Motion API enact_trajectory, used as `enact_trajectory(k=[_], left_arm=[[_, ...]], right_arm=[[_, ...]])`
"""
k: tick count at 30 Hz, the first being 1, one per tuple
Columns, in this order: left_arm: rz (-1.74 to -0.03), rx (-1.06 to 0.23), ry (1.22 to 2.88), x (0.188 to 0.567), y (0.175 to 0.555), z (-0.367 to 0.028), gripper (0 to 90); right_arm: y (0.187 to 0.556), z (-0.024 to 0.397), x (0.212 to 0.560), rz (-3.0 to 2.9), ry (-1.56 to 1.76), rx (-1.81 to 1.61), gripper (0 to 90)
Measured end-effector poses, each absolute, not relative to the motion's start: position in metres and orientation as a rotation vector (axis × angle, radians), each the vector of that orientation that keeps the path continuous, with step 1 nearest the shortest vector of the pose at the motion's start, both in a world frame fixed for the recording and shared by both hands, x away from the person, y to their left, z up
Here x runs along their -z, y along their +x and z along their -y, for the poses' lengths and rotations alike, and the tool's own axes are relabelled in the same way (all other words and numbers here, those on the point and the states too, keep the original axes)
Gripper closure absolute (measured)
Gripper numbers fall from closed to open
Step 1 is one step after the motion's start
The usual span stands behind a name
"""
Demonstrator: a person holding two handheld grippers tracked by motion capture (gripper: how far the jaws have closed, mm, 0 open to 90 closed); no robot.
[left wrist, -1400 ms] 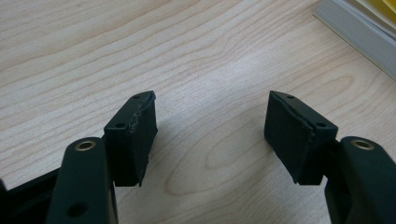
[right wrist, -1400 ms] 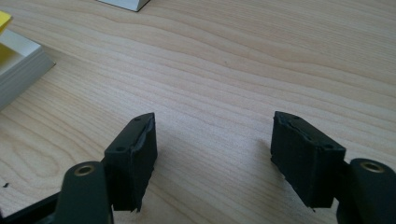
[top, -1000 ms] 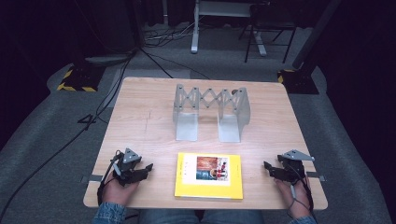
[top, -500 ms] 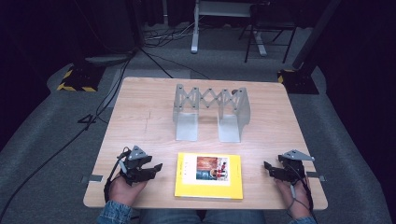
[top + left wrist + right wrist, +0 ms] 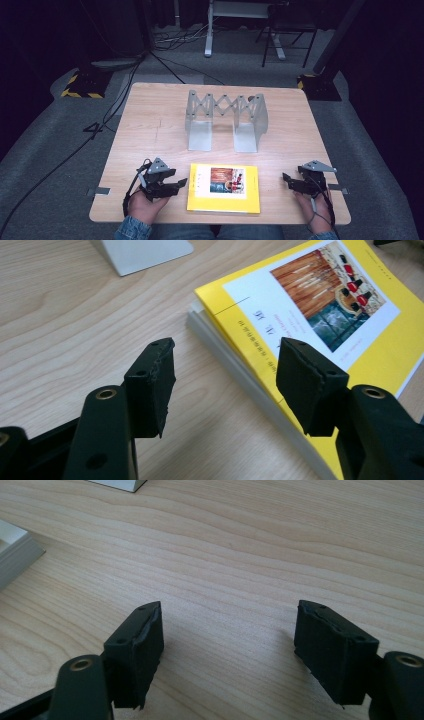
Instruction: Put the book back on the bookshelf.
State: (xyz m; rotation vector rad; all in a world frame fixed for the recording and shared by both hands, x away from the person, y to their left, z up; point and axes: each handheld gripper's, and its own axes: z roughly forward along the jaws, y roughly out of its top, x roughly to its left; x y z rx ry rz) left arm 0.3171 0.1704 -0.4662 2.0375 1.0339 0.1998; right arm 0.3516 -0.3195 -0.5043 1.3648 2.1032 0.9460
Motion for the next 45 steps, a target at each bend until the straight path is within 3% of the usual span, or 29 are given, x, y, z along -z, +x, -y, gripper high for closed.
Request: enact_trajectory(k=[20, 30, 45], left_arm=[[-1.064, -0.085, 2.153, 0.484, 0.327, -0.134, 37.8], [-1.082, -0.001, 2.134, 0.488, 0.332, -0.134, 36.2], [-1.017, -0.014, 2.079, 0.482, 0.325, -0.136, 38.5]], right_arm=[[0.352, 0.319, 0.504, -2.103, 1.365, -0.946, 27.9], [0.352, 0.319, 0.504, -2.103, 1.365, -0.946, 27.9], [0.352, 0.319, 0.504, -2.103, 1.365, -0.946, 27.9]])
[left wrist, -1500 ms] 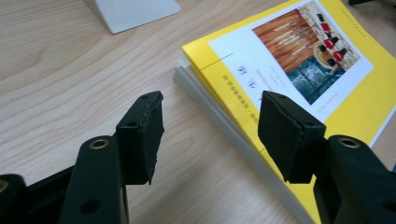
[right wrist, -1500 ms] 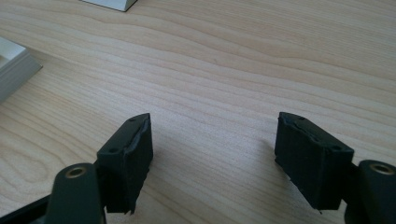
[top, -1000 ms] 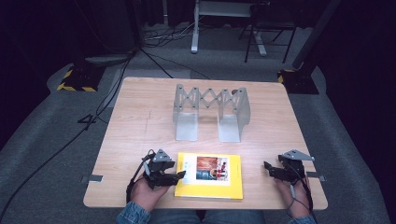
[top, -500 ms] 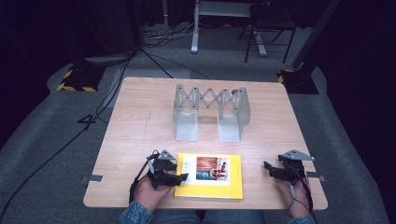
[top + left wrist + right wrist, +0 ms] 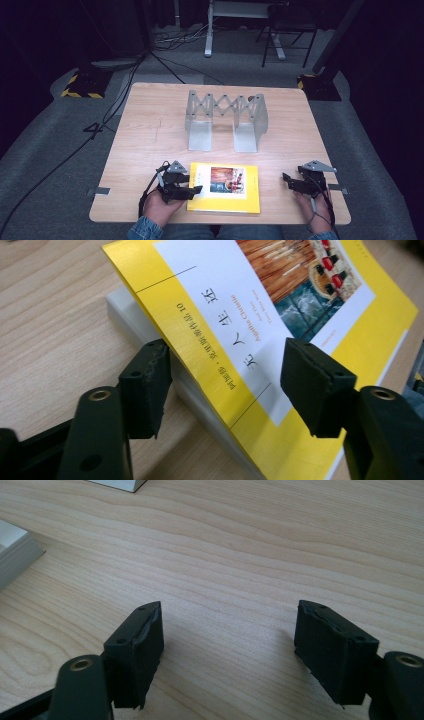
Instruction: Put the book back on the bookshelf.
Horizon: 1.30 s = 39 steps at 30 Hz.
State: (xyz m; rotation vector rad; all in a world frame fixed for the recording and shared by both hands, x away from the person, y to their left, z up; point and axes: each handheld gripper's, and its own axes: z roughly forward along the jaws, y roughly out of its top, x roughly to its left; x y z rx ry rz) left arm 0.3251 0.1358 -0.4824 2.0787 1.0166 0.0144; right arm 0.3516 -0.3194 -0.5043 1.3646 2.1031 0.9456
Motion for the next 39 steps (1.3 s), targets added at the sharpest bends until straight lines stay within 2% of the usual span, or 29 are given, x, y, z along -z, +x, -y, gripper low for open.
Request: enact_trajectory(k=[7, 16, 25, 32, 35, 39], left_arm=[[-0.998, -0.037, 2.102, 0.482, 0.323, -0.130, 40.5], [-1.026, -0.069, 2.095, 0.481, 0.322, -0.131, 52.6], [-1.013, -0.053, 2.050, 0.476, 0.320, -0.136, 74.7], [-0.961, -0.055, 2.029, 0.469, 0.314, -0.136, 86.0], [-0.938, -0.062, 2.021, 0.463, 0.313, -0.135, 87.8], [-0.918, -0.063, 2.015, 0.457, 0.311, -0.135, 88.5]], right_arm=[[0.352, 0.319, 0.504, -2.102, 1.366, -0.945, 27.9], [0.351, 0.318, 0.504, -2.100, 1.364, -0.946, 28.2], [0.351, 0.318, 0.504, -2.101, 1.364, -0.946, 28.2], [0.350, 0.318, 0.504, -2.104, 1.362, -0.949, 28.4], [0.349, 0.318, 0.504, -2.114, 1.345, -0.956, 30.4], [0.343, 0.315, 0.503, -2.128, 1.292, -0.963, 39.7]])
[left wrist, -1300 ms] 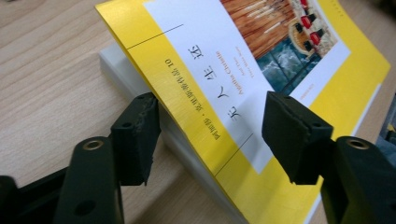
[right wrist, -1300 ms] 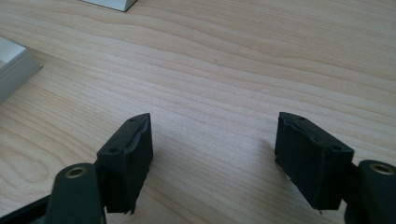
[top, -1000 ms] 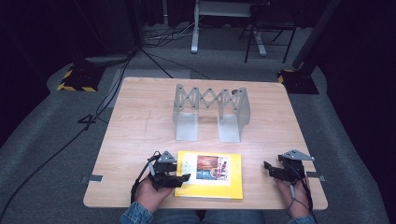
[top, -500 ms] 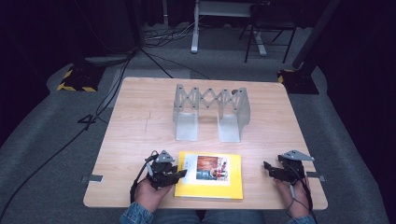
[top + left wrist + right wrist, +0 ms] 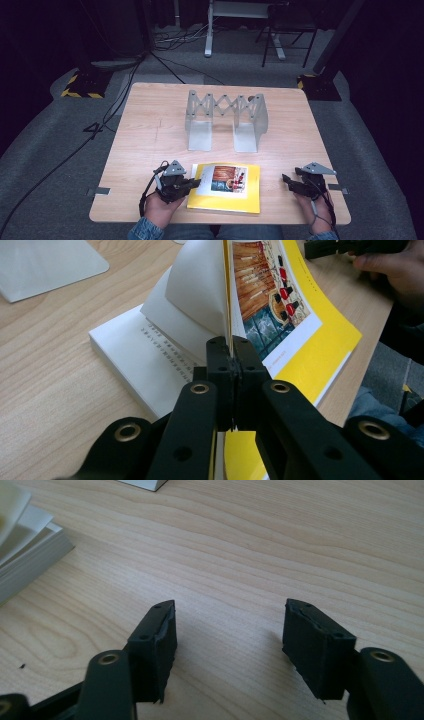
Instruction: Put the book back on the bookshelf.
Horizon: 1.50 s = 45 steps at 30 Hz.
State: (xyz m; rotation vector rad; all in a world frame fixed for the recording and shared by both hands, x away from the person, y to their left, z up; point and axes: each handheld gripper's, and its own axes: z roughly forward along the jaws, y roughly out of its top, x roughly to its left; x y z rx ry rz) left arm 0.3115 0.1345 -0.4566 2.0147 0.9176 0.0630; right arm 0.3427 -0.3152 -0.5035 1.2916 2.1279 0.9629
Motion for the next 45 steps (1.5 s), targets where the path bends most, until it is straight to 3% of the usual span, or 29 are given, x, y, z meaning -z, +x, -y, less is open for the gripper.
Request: enact_trajectory(k=[22, 31, 45], left_arm=[[-0.868, -0.052, 1.959, 0.424, 0.313, -0.130, 88.6], [-0.863, -0.051, 1.933, 0.414, 0.314, -0.125, 88.6], [-0.844, -0.049, 1.925, 0.404, 0.315, -0.118, 88.7]], right_arm=[[0.288, 0.269, 0.455, -2.142, 0.900, -1.214, 38.9], [0.277, 0.246, 0.451, -2.194, 0.773, -1.281, 32.5], [0.262, 0.207, 0.457, -2.275, 0.569, -1.264, 30.8]])
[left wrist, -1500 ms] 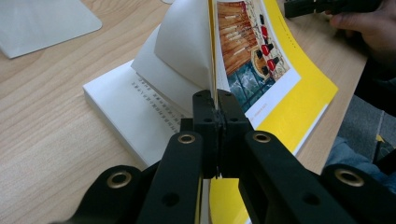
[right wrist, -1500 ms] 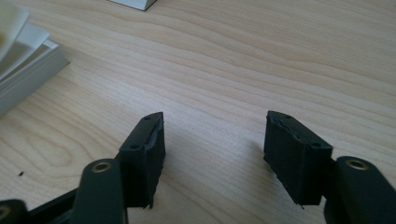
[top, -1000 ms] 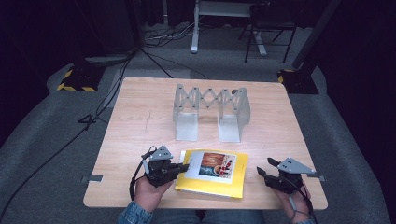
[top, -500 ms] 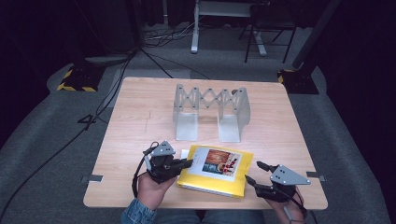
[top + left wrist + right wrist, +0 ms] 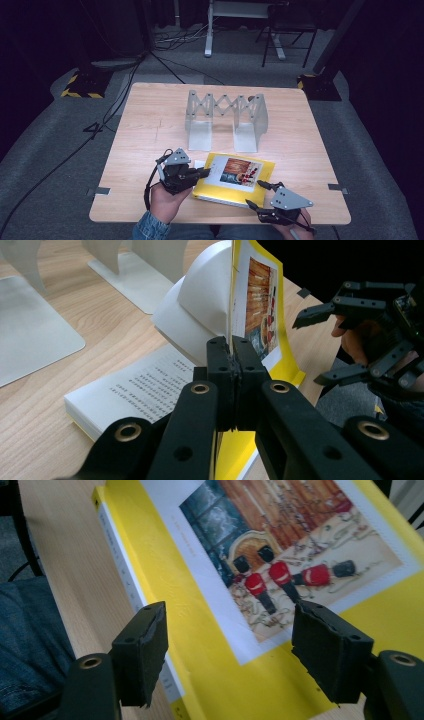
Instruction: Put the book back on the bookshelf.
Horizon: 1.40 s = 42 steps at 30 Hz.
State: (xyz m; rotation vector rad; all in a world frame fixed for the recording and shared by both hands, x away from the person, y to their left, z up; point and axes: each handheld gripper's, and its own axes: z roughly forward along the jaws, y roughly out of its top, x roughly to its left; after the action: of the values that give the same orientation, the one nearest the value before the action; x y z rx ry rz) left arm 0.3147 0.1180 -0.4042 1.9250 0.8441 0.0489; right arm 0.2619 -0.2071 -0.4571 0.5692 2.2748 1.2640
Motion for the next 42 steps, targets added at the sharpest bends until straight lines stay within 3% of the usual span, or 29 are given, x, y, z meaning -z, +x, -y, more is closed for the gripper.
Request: enact_trajectory(k=[13, 26, 42], left_arm=[[-0.846, -0.020, 1.894, 0.397, 0.315, -0.116, 88.7], [-0.859, 0.014, 1.900, 0.401, 0.318, -0.117, 88.7], [-0.857, 0.030, 1.913, 0.404, 0.319, -0.115, 88.7]], right_arm=[[0.253, 0.183, 0.469, -2.297, 0.453, -1.183, 31.2], [0.244, 0.152, 0.495, -2.176, 0.244, -0.796, 37.6], [0.252, 0.136, 0.507, -2.019, 0.180, -0.633, 35.3]])
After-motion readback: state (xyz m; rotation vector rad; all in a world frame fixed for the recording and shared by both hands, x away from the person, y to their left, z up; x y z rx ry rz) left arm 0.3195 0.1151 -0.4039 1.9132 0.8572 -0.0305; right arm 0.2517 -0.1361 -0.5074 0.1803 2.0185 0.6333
